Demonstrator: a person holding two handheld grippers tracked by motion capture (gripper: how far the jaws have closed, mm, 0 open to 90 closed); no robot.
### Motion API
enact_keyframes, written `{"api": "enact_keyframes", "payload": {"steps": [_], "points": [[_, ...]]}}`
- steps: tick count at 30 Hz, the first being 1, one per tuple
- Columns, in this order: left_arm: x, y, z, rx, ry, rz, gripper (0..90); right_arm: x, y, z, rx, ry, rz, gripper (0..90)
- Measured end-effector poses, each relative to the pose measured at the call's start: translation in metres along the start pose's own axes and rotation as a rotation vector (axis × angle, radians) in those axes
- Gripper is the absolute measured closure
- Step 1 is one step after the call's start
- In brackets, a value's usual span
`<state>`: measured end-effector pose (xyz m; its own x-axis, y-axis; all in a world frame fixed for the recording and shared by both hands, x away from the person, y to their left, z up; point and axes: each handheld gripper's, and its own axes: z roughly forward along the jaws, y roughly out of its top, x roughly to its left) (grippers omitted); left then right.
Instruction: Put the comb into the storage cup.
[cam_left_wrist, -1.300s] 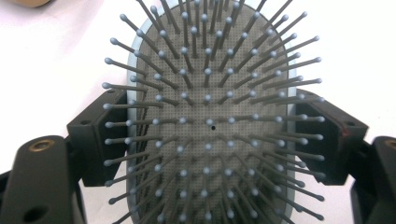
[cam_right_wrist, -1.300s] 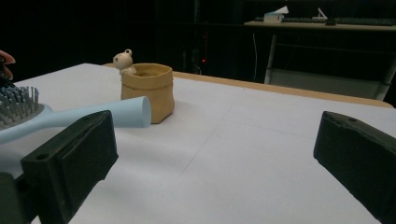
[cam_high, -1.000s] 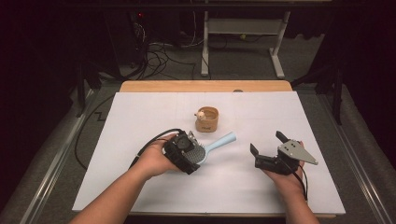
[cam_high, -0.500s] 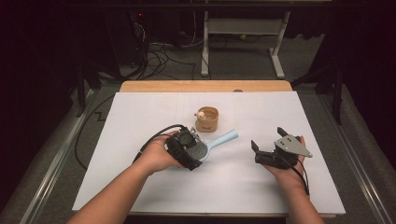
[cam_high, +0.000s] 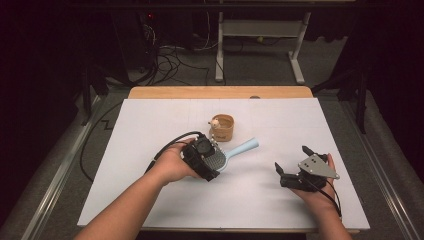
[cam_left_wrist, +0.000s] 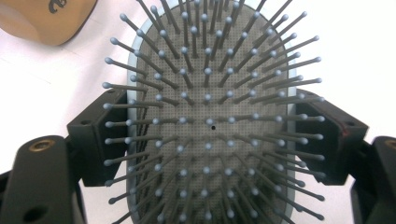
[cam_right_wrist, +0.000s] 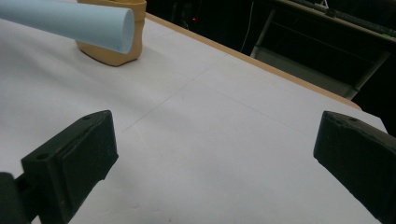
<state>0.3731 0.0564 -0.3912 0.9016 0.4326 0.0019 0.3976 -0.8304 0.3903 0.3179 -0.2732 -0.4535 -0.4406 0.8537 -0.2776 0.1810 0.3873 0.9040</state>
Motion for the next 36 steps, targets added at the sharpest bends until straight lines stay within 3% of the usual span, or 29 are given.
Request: {"api": "enact_keyframes", "payload": {"steps": [11, 22, 36], "points": [[-0.001, 0.001, 0.004, 0.008, -0.016, 0.000, 20.2, 0.016, 0.001, 0.004, 0.024, 0.030, -0.109, 0.1], [-0.004, 0.003, 0.007, 0.008, -0.017, -0.001, 20.2, 0.026, 0.002, 0.006, 0.039, 0.025, -0.228, 0.1], [-0.006, 0.004, 0.009, 0.012, -0.013, -0.001, 20.2, 0.039, 0.003, 0.004, 0.037, 0.024, -0.342, 0.1]]}}
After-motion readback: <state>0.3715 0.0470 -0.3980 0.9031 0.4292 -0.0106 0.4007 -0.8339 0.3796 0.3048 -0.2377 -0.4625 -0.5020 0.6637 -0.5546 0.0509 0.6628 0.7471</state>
